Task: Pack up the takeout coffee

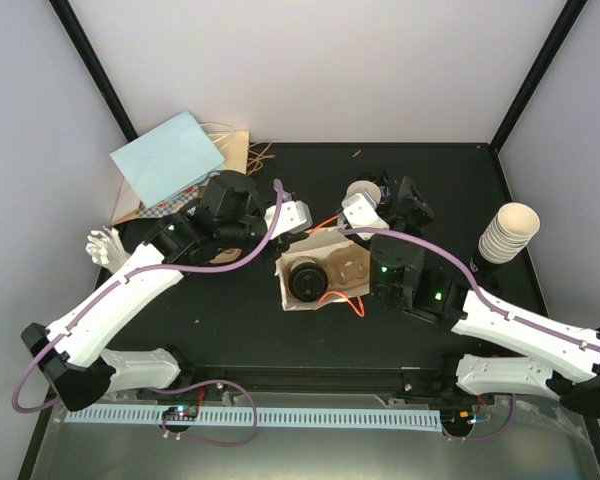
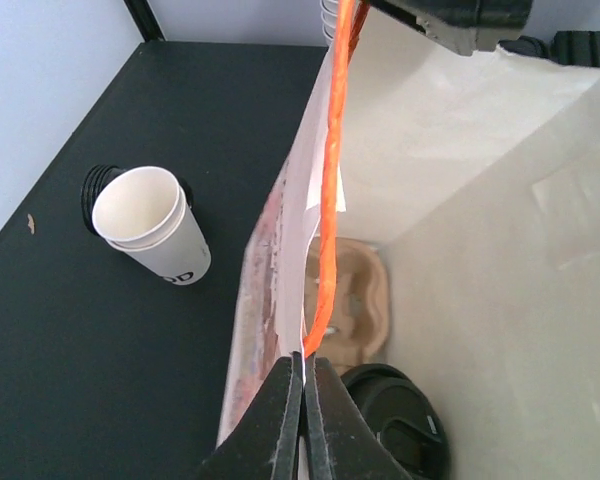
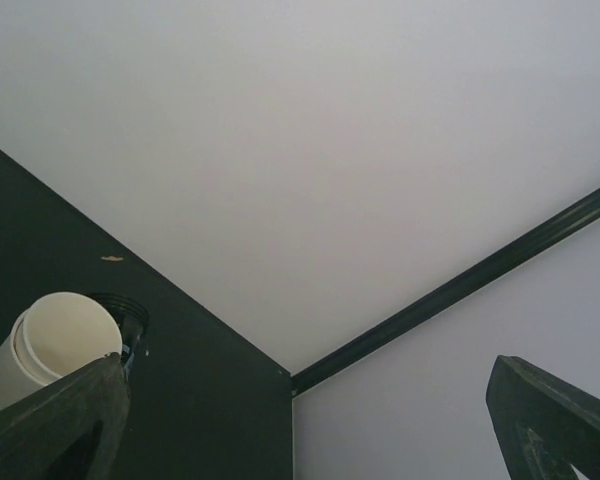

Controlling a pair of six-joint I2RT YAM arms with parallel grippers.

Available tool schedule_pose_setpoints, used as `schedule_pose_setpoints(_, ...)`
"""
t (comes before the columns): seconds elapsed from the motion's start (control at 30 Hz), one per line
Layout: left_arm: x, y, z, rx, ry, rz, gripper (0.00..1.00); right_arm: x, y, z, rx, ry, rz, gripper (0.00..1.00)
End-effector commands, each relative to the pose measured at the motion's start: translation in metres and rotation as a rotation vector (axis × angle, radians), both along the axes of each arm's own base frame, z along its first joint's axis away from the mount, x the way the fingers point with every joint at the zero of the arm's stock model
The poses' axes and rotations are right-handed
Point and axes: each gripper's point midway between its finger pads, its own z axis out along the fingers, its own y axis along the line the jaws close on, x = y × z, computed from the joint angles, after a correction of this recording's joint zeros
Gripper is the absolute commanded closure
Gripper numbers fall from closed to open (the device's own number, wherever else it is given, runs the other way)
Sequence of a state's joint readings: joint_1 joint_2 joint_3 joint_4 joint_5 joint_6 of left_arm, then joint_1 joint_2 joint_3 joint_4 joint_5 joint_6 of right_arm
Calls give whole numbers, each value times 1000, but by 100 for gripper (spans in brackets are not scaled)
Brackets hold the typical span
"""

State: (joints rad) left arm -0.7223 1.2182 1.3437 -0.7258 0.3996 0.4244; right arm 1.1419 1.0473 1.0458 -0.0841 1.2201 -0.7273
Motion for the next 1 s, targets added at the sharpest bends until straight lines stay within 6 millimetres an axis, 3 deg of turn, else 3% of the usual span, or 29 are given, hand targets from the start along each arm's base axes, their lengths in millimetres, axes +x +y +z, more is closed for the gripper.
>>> schedule_pose_setpoints(0.0,-7,7,11,-16,-13,18,98,2,-11,-9,-15,8,-77,0)
schedule_pose_setpoints(0.13,-6,13,10,4,-10,46,98,2,-22,-13,50,15,-104,0)
schedule_pose_setpoints(0.3,-4,21,7,22,-16,86,98,-7,-28,-6,226,85,-10,0)
schedule_pose_setpoints(0.47,7,27,-3,66,-3,159,98,-36,21,-34,312,399,332,0)
schedule_pose_setpoints(0.53,11,29,-3,79,5,180,98,-36,21,-41,324,436,309,0)
schedule_pose_setpoints(0.63,7,28,-2,78,22,168,98,-20,-7,-41,297,341,94,0)
schedule_pose_setpoints(0.73,7,30,-1,68,15,179,99,-16,-26,-37,301,276,-19,0)
schedule_pose_setpoints(0.83,10,33,-1,67,13,208,99,-19,-26,-33,362,274,11,0)
schedule_pose_setpoints(0.97,17,35,0,70,21,251,98,-31,-8,-34,443,341,173,0)
